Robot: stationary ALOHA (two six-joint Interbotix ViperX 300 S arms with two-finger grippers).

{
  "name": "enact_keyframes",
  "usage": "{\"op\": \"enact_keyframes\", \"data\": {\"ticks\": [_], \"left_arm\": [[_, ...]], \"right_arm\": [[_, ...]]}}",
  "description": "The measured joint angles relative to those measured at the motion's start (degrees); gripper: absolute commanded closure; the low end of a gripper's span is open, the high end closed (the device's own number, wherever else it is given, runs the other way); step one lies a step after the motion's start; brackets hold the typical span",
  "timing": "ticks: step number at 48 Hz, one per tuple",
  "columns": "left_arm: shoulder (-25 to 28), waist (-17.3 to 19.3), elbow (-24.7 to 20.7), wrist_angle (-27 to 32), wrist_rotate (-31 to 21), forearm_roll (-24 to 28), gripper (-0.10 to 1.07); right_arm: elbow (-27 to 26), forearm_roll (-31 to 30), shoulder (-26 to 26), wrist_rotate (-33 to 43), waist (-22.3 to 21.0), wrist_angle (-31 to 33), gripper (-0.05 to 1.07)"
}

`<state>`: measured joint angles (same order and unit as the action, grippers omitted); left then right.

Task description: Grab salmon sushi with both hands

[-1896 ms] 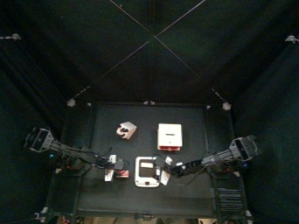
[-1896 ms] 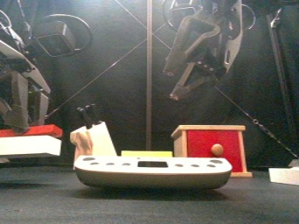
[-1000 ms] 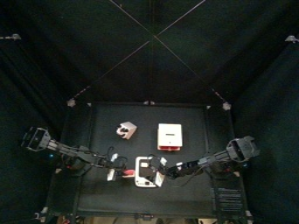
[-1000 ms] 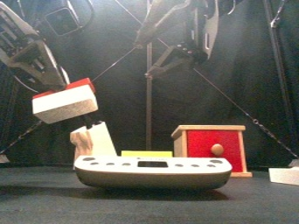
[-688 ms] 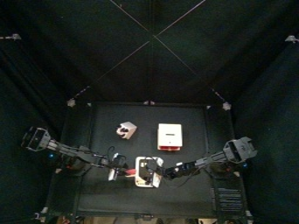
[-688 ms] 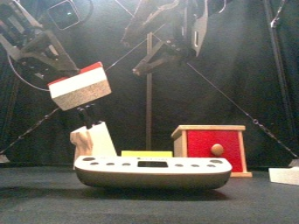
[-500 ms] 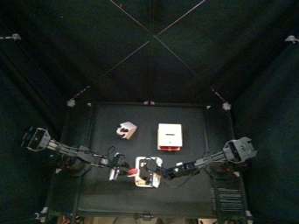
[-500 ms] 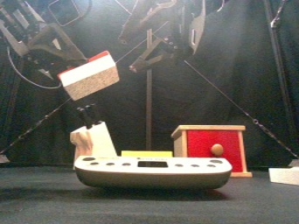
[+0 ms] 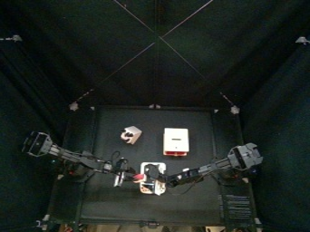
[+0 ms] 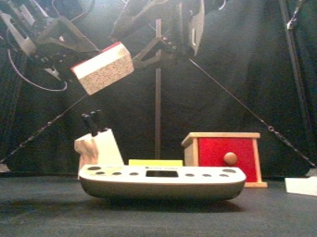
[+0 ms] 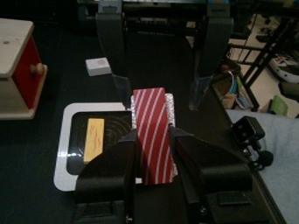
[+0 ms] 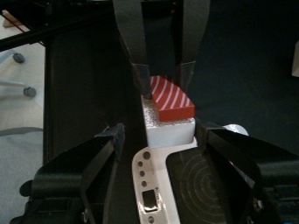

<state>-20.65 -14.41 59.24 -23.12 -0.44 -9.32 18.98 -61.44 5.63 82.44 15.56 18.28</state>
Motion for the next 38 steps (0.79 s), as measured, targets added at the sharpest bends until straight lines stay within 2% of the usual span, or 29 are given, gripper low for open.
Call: {"op": "enact_keyframes", "data": {"ticks": [26, 38], "left_arm": [[0.18, 0.0, 0.0, -1.23, -0.09, 0.0, 0.53], [0.18, 0.0, 0.0, -1.32, -0.09, 0.0, 0.53]], "right_arm": [[-2.46, 0.0, 2.9, -0.35, -0.97, 0.0, 0.09], [-2.46, -0.09, 2.99, -0.35, -1.23, 0.09, 0.19]]}}
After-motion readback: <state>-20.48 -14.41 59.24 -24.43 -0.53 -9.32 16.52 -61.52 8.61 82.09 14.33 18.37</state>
